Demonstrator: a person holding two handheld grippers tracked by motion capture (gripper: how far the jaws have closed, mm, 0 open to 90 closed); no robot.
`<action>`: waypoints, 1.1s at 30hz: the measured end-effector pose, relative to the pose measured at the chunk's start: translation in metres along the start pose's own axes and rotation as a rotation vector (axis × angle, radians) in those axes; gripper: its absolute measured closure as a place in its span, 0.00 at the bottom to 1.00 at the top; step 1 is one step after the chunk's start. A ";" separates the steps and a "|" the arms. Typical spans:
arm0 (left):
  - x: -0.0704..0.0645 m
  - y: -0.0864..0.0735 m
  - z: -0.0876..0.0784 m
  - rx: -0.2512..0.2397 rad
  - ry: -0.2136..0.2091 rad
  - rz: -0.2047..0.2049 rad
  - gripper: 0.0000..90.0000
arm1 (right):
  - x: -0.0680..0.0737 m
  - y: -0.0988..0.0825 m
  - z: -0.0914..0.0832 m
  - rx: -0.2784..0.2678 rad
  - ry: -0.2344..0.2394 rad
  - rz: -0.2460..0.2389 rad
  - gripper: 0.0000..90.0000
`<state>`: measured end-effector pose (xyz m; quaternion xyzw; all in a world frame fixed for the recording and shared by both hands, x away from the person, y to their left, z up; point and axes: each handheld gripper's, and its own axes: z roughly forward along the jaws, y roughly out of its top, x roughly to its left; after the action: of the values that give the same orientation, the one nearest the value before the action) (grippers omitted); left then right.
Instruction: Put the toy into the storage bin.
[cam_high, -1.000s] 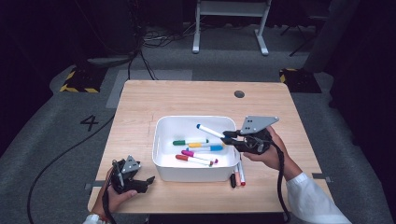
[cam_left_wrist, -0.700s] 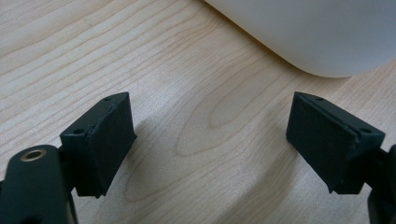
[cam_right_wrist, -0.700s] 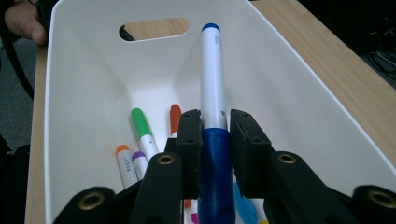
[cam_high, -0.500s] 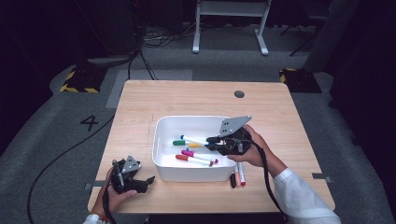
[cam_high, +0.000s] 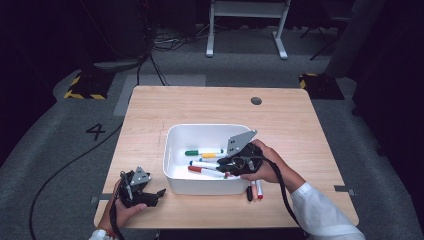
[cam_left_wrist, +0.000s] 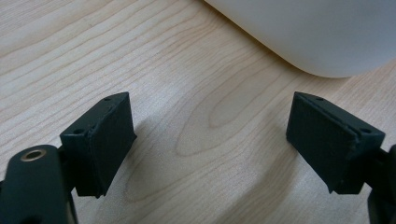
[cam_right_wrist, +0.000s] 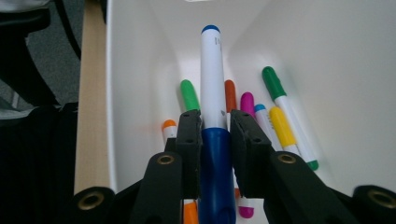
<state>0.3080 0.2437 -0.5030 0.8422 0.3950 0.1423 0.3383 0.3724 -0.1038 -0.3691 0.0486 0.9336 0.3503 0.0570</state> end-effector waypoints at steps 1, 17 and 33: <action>0.000 0.000 0.000 0.000 0.000 0.000 0.17 | 0.000 0.000 0.000 0.000 0.000 0.000 0.83; 0.000 0.000 0.000 0.000 0.000 0.001 0.17 | 0.004 0.000 -0.006 -0.037 -0.035 0.025 0.70; 0.000 0.000 0.000 0.001 -0.001 0.000 0.17 | 0.007 -0.023 -0.069 -0.234 -0.250 0.101 0.44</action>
<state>0.3079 0.2436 -0.5030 0.8424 0.3948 0.1416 0.3384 0.3544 -0.1649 -0.3336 0.1316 0.8685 0.4501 0.1603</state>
